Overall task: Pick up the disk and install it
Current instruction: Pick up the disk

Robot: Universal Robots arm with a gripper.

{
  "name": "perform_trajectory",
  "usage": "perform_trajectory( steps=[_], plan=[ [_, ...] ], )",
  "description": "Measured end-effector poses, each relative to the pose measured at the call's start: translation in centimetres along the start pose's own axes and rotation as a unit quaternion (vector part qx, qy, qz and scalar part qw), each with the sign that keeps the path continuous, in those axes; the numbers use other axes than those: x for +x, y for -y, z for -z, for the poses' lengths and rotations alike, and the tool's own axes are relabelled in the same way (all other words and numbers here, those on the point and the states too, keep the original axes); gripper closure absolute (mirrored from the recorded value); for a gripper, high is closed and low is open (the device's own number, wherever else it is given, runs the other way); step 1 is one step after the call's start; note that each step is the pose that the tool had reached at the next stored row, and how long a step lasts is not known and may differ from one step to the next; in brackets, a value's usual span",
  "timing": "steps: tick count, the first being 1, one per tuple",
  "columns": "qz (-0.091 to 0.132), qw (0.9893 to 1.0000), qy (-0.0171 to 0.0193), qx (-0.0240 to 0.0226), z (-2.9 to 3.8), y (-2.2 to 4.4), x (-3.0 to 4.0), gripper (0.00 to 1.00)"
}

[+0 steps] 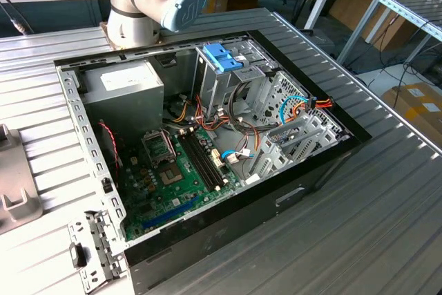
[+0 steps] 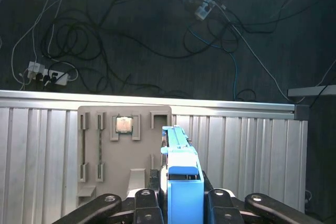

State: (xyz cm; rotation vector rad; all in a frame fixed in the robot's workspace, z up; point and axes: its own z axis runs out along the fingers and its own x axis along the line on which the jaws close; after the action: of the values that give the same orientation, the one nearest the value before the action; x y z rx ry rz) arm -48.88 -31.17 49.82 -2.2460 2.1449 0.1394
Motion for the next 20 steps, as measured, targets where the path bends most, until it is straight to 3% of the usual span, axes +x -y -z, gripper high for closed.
perform_trajectory(
  steps=[20],
  plan=[
    [0.000,1.0000,0.0000,0.0000,0.73,-0.03,-0.06,0.63]
  ],
)
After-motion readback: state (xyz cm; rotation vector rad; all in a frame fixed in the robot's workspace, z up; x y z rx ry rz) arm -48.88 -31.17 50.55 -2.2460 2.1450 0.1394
